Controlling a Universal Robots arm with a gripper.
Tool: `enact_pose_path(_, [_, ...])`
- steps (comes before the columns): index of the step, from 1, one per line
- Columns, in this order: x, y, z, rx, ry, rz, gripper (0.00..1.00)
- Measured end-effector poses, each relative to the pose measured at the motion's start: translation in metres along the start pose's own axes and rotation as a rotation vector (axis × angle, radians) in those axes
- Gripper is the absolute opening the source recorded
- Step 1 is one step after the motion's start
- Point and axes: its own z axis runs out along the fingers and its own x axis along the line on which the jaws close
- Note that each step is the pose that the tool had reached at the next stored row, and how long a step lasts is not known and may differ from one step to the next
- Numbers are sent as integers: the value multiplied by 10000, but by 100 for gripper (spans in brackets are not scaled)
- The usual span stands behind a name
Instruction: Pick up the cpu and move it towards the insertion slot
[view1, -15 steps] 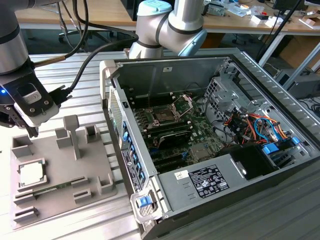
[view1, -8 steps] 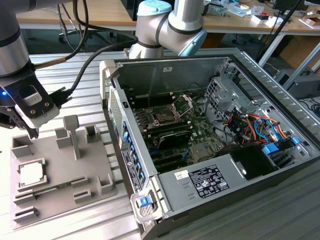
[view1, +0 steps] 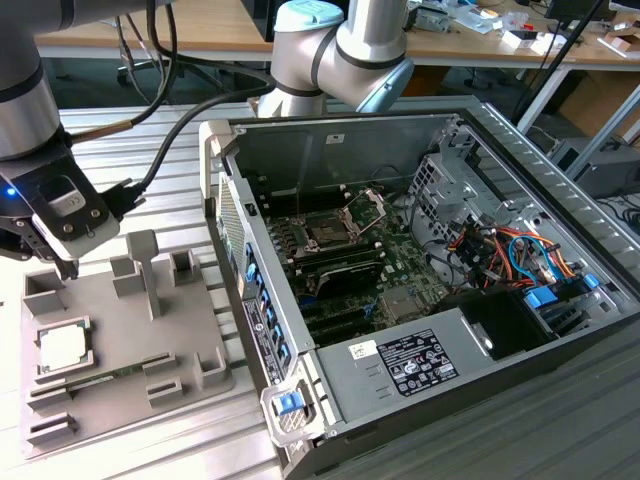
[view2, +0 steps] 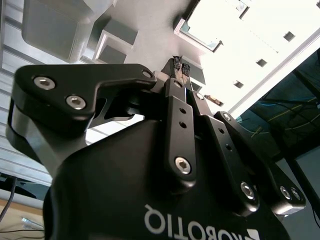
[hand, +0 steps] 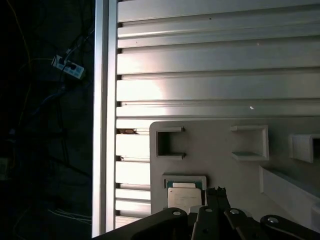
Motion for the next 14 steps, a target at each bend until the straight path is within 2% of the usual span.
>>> enact_pose_path(14, [0, -2, 28, -1, 0, 0, 11])
